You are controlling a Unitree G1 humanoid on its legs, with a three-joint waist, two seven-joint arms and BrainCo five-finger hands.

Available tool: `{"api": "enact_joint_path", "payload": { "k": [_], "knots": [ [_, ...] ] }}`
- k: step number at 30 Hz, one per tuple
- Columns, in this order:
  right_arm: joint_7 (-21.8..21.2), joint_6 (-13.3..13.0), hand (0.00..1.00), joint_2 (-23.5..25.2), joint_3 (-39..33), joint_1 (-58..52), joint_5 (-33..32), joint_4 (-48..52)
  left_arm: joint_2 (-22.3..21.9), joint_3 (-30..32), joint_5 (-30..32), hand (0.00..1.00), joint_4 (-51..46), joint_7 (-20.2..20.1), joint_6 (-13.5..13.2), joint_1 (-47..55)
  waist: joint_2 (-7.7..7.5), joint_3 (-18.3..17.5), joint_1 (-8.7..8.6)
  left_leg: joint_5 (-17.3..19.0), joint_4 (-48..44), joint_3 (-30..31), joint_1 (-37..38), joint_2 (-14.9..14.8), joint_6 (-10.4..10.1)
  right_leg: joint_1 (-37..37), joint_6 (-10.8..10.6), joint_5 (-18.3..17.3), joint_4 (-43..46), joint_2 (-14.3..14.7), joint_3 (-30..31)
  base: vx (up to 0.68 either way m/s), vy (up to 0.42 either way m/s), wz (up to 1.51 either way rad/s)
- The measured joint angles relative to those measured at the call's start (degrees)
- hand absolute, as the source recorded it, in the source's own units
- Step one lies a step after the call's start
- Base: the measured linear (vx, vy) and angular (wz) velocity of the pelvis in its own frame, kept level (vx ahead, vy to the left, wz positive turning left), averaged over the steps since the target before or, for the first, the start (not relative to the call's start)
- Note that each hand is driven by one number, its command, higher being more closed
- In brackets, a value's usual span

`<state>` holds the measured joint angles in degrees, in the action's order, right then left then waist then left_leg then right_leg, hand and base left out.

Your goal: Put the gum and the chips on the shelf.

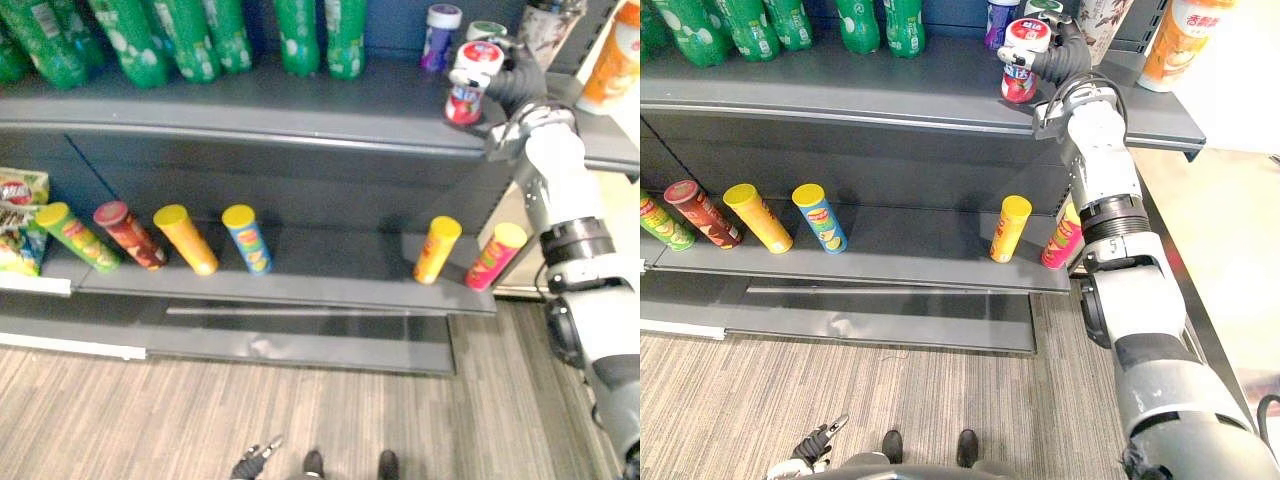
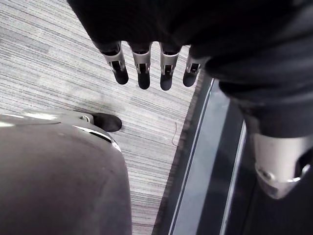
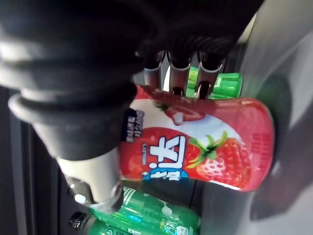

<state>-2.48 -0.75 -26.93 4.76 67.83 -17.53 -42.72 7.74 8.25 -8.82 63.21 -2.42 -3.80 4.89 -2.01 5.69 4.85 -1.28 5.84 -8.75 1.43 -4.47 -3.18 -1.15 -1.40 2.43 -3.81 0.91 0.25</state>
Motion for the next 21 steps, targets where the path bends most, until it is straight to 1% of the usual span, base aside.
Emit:
{"api": "enact_joint_path", "payload": {
  "k": [1, 2, 10, 15, 17, 21],
  "knots": [
    [-0.04, 0.00, 1.00, 0.00, 0.00, 0.00, 0.00, 0.00, 0.00, 0.00, 0.00, 0.00, 0.00, 0.00, 0.00, 0.00, 0.00, 0.00, -0.04, 0.00, 0.00, -0.03, 0.02, 0.00, 0.00, 0.00, 0.00, 0.00, 0.00, 0.01, 0.04, 0.00, 0.000, 0.00],
    [-0.07, 0.00, 0.00, 0.00, 0.00, 0.00, 0.00, -0.03, 0.00, 0.00, 0.00, 0.00, 0.01, 0.00, 0.00, 0.01, -0.01, 0.01, -0.08, 0.00, 0.00, -0.07, 0.04, -0.02, 0.00, 0.00, -0.04, 0.03, 0.00, 0.03, 0.11, 0.00, 0.000, 0.00],
    [-0.26, 0.00, 0.00, 0.00, 0.00, -0.02, 0.00, -0.46, 0.00, 0.00, 0.00, 0.00, 0.00, -0.03, 0.00, 0.00, -0.18, 0.15, -0.14, 0.01, 0.00, -0.22, 0.33, -0.07, -0.02, 0.16, -0.10, 0.08, 0.00, 0.09, 0.36, 0.00, 0.000, 0.00],
    [-0.34, 0.00, 0.00, 0.02, -0.42, -1.12, -0.01, -0.96, 0.27, -0.01, -0.02, 0.00, -1.94, -0.05, -0.07, 0.36, -0.62, 1.80, -0.12, 0.11, 0.03, -0.52, 0.91, 0.12, -0.13, 0.59, -0.13, 0.06, 0.15, -0.06, 0.46, 0.00, 0.000, 0.00],
    [-0.35, -0.65, 0.00, 0.03, -0.93, -1.77, 0.01, -0.82, 0.26, -0.02, -0.02, 0.00, -2.24, -0.04, -0.07, 0.55, -0.67, 1.84, -0.12, 0.14, 0.03, -0.64, 0.93, 0.31, -0.14, 0.57, -0.14, 0.05, 0.16, -0.26, 0.54, 0.00, 0.000, 0.00],
    [-0.24, -0.77, 0.00, 0.50, -2.12, -1.96, 0.01, -0.82, 0.28, -0.03, -0.02, 0.00, -2.37, -0.03, -0.07, 0.60, -0.77, 1.94, -0.06, 0.36, 0.03, -1.52, 1.24, 0.63, -0.09, 0.59, -0.18, 0.06, 0.20, -0.54, 1.25, 0.01, 0.010, -0.08]
  ]
}}
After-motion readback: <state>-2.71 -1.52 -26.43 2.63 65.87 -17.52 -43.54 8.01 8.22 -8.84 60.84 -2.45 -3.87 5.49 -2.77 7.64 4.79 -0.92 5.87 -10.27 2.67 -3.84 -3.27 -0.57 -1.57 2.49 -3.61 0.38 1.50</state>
